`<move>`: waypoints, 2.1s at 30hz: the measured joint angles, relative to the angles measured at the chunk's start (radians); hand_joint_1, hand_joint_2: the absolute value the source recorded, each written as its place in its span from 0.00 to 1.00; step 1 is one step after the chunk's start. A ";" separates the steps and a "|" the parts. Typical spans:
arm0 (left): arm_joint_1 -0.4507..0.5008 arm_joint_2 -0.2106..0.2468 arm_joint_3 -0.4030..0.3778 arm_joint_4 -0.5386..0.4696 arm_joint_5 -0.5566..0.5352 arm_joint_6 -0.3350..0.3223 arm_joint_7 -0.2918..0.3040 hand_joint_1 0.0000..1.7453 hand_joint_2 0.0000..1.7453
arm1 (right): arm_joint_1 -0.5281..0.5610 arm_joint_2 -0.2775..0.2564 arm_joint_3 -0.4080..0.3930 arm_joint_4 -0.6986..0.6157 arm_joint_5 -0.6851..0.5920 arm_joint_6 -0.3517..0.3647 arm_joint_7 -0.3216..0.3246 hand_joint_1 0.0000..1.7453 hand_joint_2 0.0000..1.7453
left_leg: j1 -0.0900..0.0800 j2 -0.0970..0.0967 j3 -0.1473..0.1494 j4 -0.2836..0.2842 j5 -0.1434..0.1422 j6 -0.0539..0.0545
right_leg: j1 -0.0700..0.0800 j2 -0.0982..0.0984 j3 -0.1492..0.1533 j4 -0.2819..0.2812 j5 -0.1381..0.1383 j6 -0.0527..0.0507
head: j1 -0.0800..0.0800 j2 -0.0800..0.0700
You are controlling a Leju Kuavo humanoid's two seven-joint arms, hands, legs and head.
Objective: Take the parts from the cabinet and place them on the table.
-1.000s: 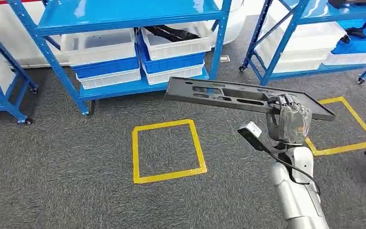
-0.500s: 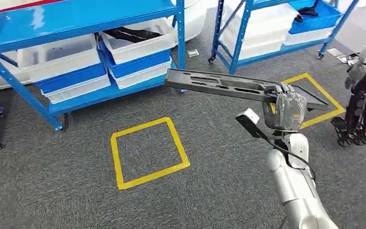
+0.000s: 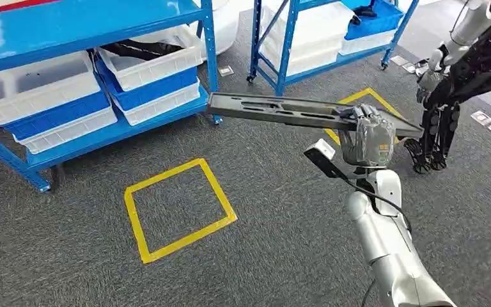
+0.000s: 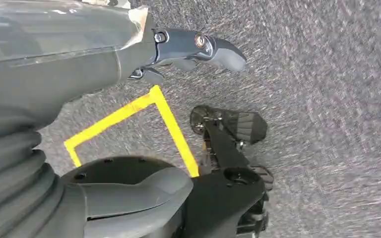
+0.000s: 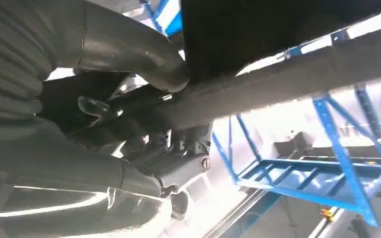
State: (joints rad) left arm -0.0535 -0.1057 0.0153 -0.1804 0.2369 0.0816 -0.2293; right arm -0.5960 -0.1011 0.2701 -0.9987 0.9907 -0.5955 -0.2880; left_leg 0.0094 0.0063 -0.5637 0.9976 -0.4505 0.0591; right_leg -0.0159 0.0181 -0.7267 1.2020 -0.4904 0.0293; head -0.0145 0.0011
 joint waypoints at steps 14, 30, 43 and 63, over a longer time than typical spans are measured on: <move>-0.002 -0.003 0.000 0.000 -0.006 -0.005 -0.006 0.00 1.00 | -0.028 0.019 0.011 0.045 0.019 -0.004 0.021 1.00 1.00 | 0.002 0.031 -0.036 0.099 -0.083 -0.050 | -0.005 -0.024 0.126 -0.204 0.072 -0.020 | -0.016 0.000; 0.000 0.000 0.000 0.000 -0.011 -0.010 -0.009 0.00 1.00 | -0.042 0.042 0.032 0.061 0.039 -0.005 0.041 1.00 1.00 | 0.000 -0.015 0.012 -0.019 0.008 -0.004 | 0.006 0.013 0.025 -0.059 0.024 -0.003 | -0.002 0.000; -0.003 0.002 0.000 0.000 -0.027 -0.021 -0.014 0.00 1.00 | -0.022 0.043 0.028 0.046 0.071 -0.001 0.064 1.00 1.00 | 0.004 0.093 0.015 0.002 -0.024 -0.058 | -0.010 -0.033 0.129 -0.207 0.069 -0.009 | -0.010 0.000; 0.001 0.007 0.000 0.000 -0.041 -0.028 -0.024 0.00 1.00 | 0.009 0.044 -0.002 0.009 0.106 0.008 0.075 1.00 1.00 | -0.008 0.020 0.022 -0.036 0.010 0.002 | -0.006 -0.005 -0.051 0.107 -0.037 0.001 | -0.013 0.000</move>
State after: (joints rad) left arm -0.0529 -0.0984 0.0149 -0.1804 0.1957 0.0538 -0.2533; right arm -0.5872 -0.0572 0.2686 -0.9895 1.0971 -0.5871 -0.2129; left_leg 0.0016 0.0268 -0.5416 0.9617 -0.4404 0.0610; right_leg -0.0223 0.0126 -0.7777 1.3088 -0.5274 0.0304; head -0.0271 0.0011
